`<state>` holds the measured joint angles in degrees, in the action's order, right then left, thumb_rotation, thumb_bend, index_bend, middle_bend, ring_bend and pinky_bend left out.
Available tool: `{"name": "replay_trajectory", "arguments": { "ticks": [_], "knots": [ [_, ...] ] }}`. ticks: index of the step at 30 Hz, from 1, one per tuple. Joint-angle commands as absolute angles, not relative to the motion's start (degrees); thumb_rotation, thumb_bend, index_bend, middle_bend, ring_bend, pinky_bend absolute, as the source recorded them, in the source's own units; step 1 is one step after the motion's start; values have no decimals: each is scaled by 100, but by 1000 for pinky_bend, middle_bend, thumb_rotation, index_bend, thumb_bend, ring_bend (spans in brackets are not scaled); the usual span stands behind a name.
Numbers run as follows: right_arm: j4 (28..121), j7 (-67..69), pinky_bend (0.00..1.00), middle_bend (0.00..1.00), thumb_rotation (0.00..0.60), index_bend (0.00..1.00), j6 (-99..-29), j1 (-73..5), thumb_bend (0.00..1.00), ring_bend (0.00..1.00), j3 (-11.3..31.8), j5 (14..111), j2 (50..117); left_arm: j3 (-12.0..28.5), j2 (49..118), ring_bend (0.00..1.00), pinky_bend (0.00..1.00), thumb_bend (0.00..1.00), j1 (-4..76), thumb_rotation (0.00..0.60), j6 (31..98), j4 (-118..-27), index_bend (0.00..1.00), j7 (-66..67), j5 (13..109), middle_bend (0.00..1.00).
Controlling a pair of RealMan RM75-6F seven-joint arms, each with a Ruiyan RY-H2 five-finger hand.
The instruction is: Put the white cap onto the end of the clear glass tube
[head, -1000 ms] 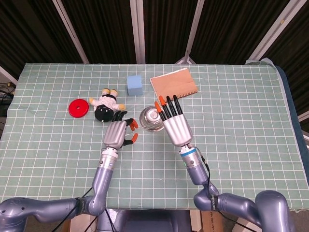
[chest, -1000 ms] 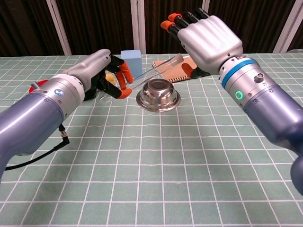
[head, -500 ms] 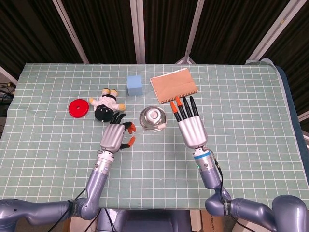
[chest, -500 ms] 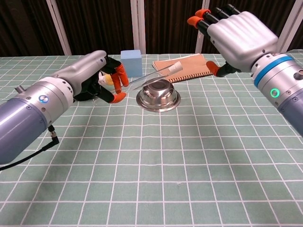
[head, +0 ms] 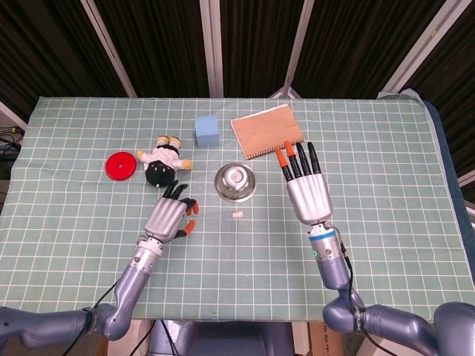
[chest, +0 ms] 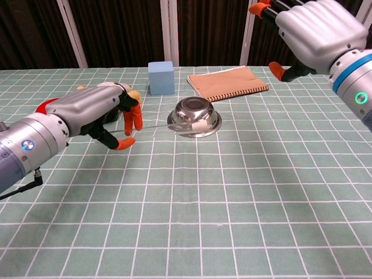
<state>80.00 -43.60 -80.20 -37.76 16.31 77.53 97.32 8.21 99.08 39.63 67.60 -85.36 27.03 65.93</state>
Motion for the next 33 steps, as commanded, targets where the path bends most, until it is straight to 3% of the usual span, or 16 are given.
{"name": "replay_trajectory", "arguments": {
  "ticks": [1,17,25,33],
  "knots": [
    [8066,-4351,0,0,600,0,-8020,-3753,462,0,1637,7720,9704,716,9852,122,0,739,3931,600,6654,-8424,540,2768,6625,563],
    [8363,-4384,0,0,600,0,-7998,-3663,462,0,1581,7650,9578,654,9710,122,0,707,3885,600,6346,-8336,511,3265,6258,517],
    [8471,-4389,0,0,600,0,-8017,-3578,462,0,1520,7613,9528,691,9579,119,0,577,3857,600,6368,-8498,493,3504,6087,476],
    [8752,-4339,0,0,600,0,-8079,-3368,462,0,1363,7603,9319,691,9270,93,0,391,3733,600,6583,-8981,451,3742,5968,355]
  ]
}}
